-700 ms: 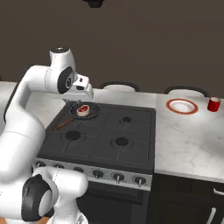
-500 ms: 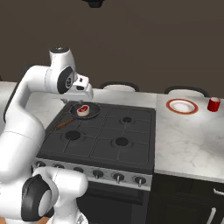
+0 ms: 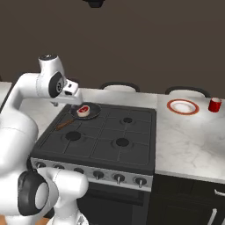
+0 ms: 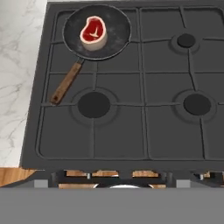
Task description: Pick up the pan with the steak in it and place it on the dining table. Then place the steak on the plate.
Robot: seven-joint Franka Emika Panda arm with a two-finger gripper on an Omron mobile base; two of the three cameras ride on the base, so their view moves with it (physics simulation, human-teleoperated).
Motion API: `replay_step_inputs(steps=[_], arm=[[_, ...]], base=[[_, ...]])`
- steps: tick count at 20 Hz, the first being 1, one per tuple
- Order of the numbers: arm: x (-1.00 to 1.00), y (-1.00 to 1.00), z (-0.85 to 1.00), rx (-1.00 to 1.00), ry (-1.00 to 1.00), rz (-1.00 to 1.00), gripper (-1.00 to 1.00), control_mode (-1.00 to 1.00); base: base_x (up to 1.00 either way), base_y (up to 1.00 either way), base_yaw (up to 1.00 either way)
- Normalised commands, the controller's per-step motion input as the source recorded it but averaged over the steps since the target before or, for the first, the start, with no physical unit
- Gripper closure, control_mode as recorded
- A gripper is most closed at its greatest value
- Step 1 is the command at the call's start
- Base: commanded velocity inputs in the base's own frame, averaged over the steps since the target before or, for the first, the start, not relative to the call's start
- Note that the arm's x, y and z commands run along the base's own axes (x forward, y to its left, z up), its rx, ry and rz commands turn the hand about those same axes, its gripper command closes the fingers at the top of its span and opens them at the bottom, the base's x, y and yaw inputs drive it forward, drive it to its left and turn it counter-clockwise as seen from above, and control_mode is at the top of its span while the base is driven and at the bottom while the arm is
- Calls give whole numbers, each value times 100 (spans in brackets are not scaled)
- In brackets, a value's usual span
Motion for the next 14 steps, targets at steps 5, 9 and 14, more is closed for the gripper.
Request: replay_step_inputs(steps=[5,9,14], arm=[[24,64,-46,2,1,-10,-100,-100],[26,46,-44,2,3,-9,-100,-100],[22,27,-44,4,5,-8,-100,-100]], base=[[0,0,0],[0,0,0],[0,0,0]])
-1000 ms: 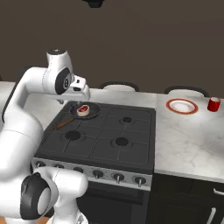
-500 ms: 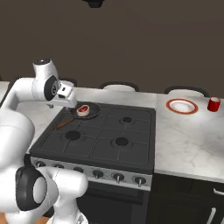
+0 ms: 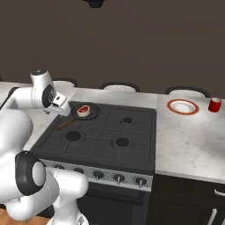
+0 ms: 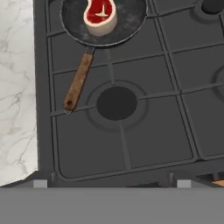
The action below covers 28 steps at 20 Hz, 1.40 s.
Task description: Pick up the pan with the steak in it and place it on the dining table. Then place the steak on the plate.
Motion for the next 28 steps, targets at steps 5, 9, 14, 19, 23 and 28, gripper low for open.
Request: replay_step_inputs(steps=[5,9,14,19,23,28], arm=[[30,16,-40,5,5,-8,-100,-100],[40,10,-37,2,2,-8,-100,-100],[44,20,-38,0,0,-8,-100,-100],[44,23,-41,0,0,-9,-100,-100],[43,15,-40,0,2,-7,-100,-100],[39,8,-37,0,2,-4,-100,-100]], base=[[0,0,0],[0,0,0],[0,0,0],[0,0,0],[0,0,0],[0,0,0]])
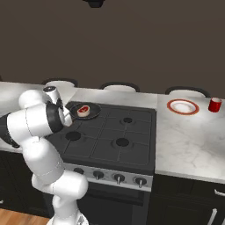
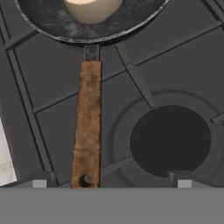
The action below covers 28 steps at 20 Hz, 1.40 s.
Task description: Pick up the pan with the steak in it and place it on the dining table. Then place the steak on the plate.
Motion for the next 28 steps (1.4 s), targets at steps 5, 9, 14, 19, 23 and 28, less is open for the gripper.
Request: replay_step_inputs(steps=[5,9,14,19,23,28], arm=[[42,11,-33,0,0,-4,-100,-100],[40,16,-28,0,0,-4,-100,-100],[32,13,-27,-1,0,-5,-100,-100],[21,4,-27,-3,1,-4,-100,-100],[6,0,-18,-5,1,-2,100,-100],[4,0,2,0,0,0,100,-100]], base=[[0,0,0],[0,0,0],[0,0,0],[0,0,0],[0,0,0],[0,0,0]])
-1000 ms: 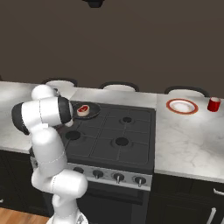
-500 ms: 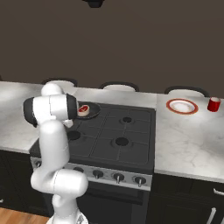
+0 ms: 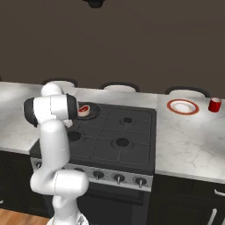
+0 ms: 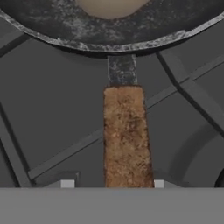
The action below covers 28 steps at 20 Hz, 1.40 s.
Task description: Pick up the pan with the steak in it and place it on the dining table. Then place the steak on the plate.
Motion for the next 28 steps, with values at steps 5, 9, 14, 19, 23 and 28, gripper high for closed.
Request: replay_step_inputs(steps=[5,9,14,19,23,28], arm=[[11,0,32,0,0,-7,100,-100],[-4,-5,53,-3,0,-13,100,-100],[-29,-21,62,-9,0,-10,100,-100],[-64,-42,56,-11,-9,-4,100,-100],[-66,-34,53,-11,-27,0,100,-100],[-74,-40,53,-10,-34,1,100,-100]], base=[[0,0,0],[0,0,0],[0,0,0],[0,0,0],[0,0,0],[0,0,0]])
